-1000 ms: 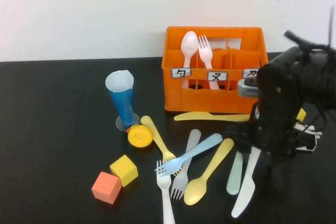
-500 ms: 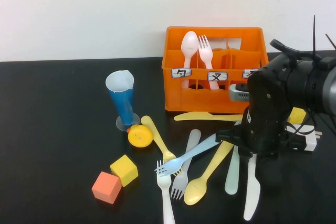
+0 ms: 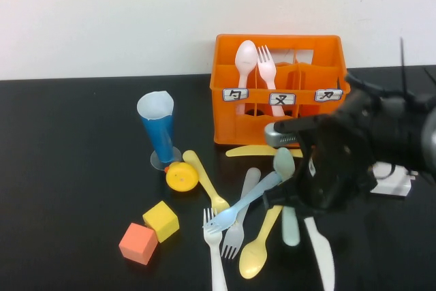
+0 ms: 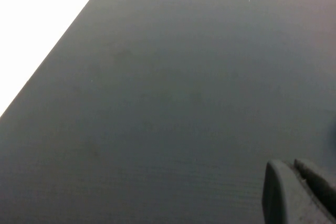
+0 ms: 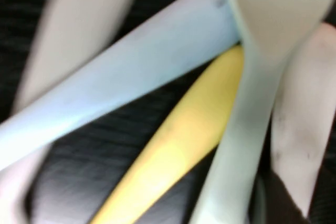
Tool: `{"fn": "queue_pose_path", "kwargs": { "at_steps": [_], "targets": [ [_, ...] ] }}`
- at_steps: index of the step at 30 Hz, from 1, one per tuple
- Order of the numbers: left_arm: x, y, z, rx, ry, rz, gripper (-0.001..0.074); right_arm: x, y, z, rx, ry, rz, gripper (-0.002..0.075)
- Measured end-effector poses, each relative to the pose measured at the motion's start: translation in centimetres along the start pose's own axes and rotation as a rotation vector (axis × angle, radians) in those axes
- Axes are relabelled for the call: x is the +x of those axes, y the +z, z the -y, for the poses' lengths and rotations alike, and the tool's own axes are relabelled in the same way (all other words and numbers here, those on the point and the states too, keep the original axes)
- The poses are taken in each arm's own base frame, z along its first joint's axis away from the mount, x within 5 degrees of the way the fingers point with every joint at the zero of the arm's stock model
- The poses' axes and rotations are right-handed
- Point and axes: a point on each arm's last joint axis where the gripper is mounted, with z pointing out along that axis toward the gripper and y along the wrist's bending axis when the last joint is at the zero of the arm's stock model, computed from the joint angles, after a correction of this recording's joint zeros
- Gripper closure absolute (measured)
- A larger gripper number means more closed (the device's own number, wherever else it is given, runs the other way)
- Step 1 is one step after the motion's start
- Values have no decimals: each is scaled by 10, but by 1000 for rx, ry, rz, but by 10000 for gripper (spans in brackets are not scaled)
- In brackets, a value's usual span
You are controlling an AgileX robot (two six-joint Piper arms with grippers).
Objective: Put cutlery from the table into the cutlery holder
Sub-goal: Pick up the knife, then place the knife on the box
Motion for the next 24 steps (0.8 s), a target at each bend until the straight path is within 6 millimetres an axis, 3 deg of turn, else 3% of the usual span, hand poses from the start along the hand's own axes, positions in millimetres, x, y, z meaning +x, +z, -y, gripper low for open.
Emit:
{"fn": "queue_pose_path", "kwargs": {
  "at_steps": [5,14,24],
  "targets": [
    [0,0,0,0,0,0,736,18,-25,1,-101,-20,164,577],
    [0,0,0,0,0,0,736,27,-99,12,-264,-136,648,577],
    [0,0,0,0,-2,0,736,8,-129,23,-270,-333,1012,577]
  ]
}}
